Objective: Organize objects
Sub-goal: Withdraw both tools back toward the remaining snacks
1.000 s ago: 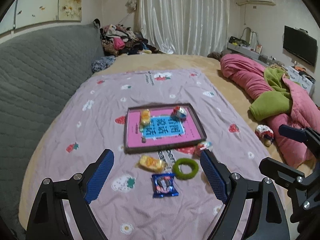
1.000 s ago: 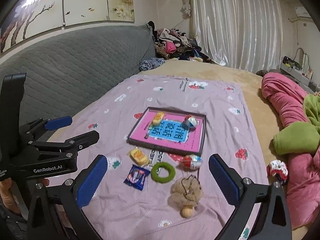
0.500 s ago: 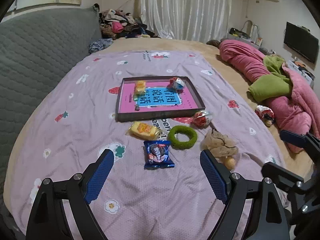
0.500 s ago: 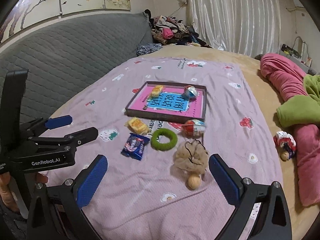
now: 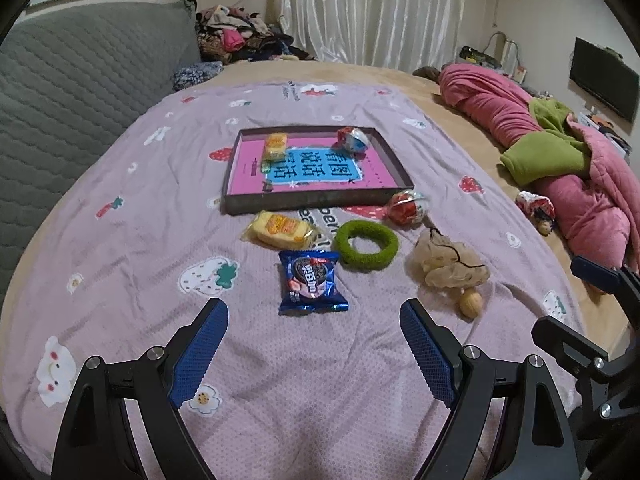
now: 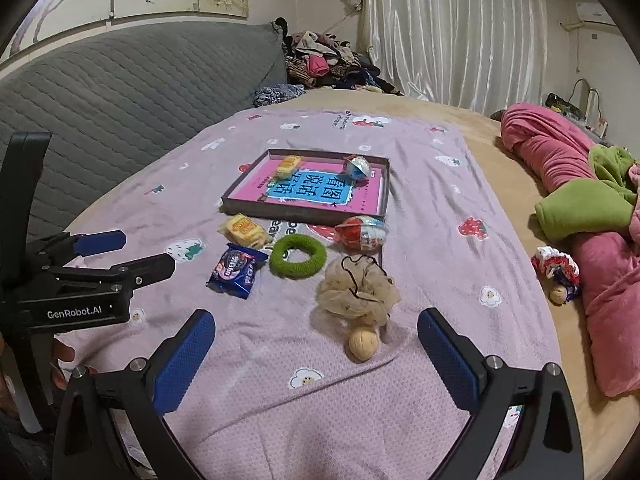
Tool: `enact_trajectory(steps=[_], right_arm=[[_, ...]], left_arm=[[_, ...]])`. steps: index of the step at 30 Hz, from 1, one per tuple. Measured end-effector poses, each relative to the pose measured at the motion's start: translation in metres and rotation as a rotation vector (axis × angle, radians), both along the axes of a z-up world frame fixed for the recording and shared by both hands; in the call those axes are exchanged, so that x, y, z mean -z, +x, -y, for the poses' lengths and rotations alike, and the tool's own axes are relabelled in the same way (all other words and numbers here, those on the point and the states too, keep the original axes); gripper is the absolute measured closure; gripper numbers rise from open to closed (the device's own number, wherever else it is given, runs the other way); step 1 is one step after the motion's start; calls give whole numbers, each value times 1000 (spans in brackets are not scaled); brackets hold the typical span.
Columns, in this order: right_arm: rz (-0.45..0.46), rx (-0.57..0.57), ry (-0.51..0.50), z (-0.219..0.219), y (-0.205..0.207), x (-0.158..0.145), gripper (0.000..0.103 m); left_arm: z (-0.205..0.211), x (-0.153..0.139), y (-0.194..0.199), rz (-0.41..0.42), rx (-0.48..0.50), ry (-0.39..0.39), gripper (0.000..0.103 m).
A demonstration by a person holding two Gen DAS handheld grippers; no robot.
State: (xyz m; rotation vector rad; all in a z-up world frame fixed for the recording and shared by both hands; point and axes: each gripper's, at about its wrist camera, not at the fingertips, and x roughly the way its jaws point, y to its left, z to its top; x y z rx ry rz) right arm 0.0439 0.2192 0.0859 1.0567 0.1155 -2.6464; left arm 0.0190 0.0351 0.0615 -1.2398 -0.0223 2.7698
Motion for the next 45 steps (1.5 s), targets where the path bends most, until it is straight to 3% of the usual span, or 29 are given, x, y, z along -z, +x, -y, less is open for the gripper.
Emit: enact_trajectory(steps=[45], right_arm=[[75, 65, -57, -10, -14, 64, 1]], left_arm=[[-6, 67, -23, 98, -6, -14, 14]])
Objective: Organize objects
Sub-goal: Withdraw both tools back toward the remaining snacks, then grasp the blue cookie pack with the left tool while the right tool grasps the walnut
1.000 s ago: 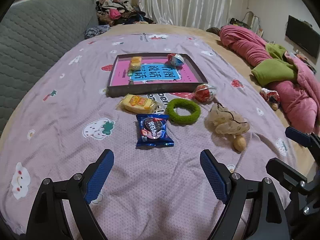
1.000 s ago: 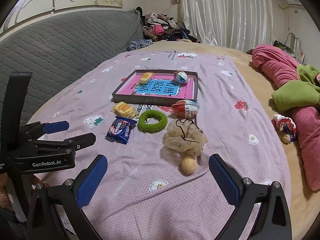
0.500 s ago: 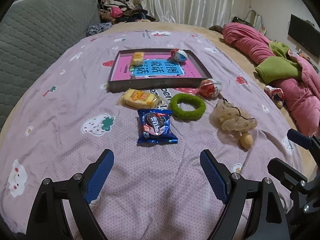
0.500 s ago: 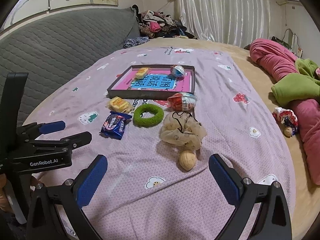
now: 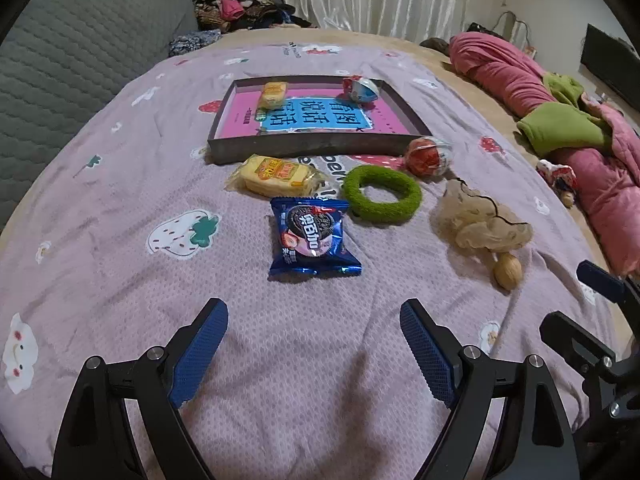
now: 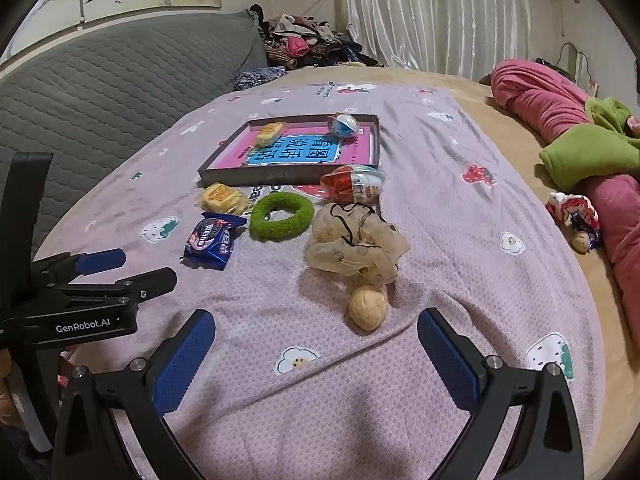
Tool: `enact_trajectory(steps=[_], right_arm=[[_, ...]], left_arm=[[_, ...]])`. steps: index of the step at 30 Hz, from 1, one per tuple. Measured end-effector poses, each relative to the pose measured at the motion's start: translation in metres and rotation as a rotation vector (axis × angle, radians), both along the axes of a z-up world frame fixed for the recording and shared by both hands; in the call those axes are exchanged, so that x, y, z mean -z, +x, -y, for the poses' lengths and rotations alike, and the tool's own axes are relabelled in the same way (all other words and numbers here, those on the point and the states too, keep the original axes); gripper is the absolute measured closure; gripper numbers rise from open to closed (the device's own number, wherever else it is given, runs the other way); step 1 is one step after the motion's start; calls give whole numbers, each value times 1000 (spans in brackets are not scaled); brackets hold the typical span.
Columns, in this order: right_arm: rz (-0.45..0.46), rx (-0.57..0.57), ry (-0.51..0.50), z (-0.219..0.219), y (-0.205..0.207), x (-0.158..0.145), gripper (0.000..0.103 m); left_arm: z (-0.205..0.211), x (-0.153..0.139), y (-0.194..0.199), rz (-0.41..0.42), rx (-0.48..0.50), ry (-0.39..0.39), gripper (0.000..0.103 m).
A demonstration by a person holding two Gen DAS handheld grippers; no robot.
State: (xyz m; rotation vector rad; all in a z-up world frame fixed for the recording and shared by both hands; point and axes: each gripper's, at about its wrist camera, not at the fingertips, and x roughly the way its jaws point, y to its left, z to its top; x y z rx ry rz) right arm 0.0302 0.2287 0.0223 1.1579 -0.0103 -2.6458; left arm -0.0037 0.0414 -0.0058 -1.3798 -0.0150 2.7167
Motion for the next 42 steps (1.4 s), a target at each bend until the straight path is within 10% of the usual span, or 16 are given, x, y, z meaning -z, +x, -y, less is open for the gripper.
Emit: enact_trajectory(steps=[15, 40, 42], right_arm=[[15, 53, 8, -7, -25, 32, 7], [85, 42, -3, -11, -54, 69, 49], [85, 40, -2, -11, -55, 69, 51]], left_arm=[[-2, 28, -49, 23, -11, 4, 14], [-4, 56, -87, 35, 0, 11, 20], [-4, 56, -89, 35, 4, 16, 39]])
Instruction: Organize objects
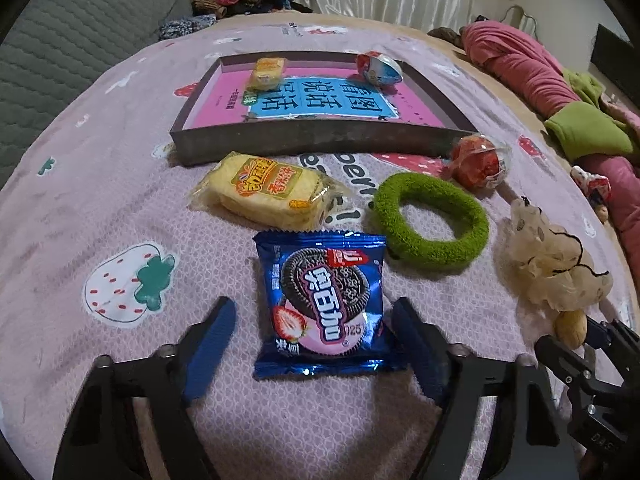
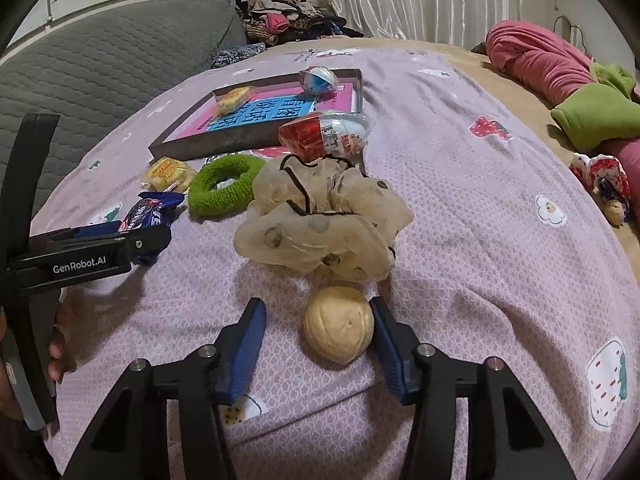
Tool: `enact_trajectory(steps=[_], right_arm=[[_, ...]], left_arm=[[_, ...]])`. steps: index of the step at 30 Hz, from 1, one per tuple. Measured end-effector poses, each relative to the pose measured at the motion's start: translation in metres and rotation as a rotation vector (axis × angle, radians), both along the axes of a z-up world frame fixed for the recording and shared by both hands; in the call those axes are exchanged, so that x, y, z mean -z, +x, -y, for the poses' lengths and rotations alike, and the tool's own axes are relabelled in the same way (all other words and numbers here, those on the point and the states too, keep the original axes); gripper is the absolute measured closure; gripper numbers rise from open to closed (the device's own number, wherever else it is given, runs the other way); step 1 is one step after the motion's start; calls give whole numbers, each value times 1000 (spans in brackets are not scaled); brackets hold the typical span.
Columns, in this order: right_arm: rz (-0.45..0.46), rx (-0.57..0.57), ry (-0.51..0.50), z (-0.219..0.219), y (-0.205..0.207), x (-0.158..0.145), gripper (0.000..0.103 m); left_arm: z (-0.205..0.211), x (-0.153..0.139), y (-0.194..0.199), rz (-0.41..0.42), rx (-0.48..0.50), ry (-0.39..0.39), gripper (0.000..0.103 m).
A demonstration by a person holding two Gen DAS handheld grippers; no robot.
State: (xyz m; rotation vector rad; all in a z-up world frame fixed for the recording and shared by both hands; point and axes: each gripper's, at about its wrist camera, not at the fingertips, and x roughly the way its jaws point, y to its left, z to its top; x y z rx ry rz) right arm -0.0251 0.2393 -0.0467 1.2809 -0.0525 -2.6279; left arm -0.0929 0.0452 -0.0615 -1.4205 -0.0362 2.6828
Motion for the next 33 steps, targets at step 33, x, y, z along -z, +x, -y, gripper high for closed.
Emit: enact_trajectory(steps=[33], right_arm=[[-38, -60, -36, 5, 18, -5, 70]], left_arm=[[0, -5, 10, -41, 10, -37, 50]])
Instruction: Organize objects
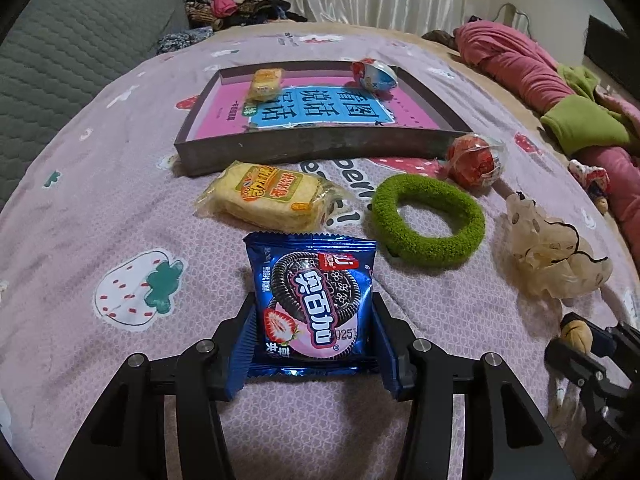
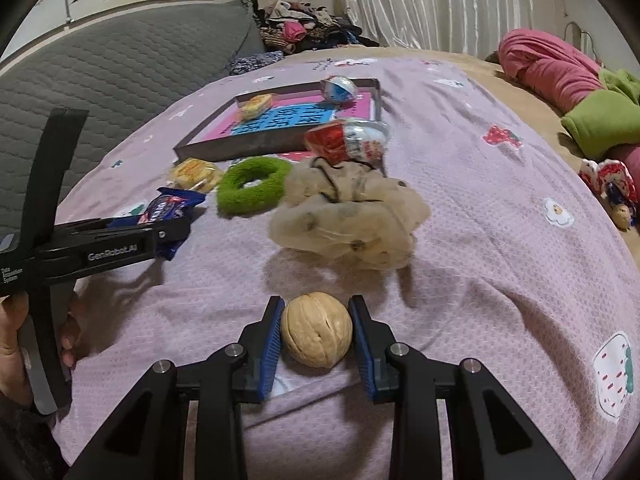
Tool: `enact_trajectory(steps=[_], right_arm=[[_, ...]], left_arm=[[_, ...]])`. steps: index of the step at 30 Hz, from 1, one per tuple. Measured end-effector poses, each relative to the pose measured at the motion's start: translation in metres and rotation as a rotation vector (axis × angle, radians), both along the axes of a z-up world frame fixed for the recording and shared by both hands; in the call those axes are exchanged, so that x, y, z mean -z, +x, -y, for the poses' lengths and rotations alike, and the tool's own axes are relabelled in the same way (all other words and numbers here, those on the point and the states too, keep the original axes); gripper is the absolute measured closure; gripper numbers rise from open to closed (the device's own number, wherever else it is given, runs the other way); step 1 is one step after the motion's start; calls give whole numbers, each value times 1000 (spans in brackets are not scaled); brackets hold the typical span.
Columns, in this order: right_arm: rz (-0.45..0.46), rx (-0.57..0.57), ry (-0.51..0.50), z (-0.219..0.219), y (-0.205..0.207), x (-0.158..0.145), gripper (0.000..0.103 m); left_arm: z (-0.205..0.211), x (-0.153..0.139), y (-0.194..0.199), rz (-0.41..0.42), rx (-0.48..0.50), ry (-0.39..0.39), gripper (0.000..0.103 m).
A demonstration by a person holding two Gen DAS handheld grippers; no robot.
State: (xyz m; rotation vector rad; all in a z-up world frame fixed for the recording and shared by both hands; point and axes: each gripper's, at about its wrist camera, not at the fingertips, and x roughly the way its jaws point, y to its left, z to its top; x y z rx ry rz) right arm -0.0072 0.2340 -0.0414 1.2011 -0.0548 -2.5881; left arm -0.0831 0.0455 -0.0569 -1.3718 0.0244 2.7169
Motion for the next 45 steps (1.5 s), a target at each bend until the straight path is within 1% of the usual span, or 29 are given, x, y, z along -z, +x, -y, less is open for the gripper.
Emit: enact_trajectory(steps=[2, 10, 17, 24, 29, 36, 45], right_arm=[[-6, -11, -2, 6, 1, -3, 70], [-25, -46, -6, 32, 2, -19, 70], [-62, -47, -17, 50, 3, -47, 70], [-91, -49, 5, 69, 6, -74, 70], [-114, -47, -2, 76, 8, -93, 70], [-164, -58, 11, 82, 17, -120, 70], [-209, -59, 15, 79, 26, -144, 70]], left_arm=[[3, -3, 2, -7, -3, 10, 50], [10, -22, 20, -46, -3, 5, 50], [21, -45, 38, -94, -19, 3, 50], [36, -74, 53, -141, -38, 40, 49], [43, -96, 64, -169, -52, 53, 50], [45, -122, 79, -210, -57, 24, 49], [41, -143, 96, -238, -57, 10, 49]])
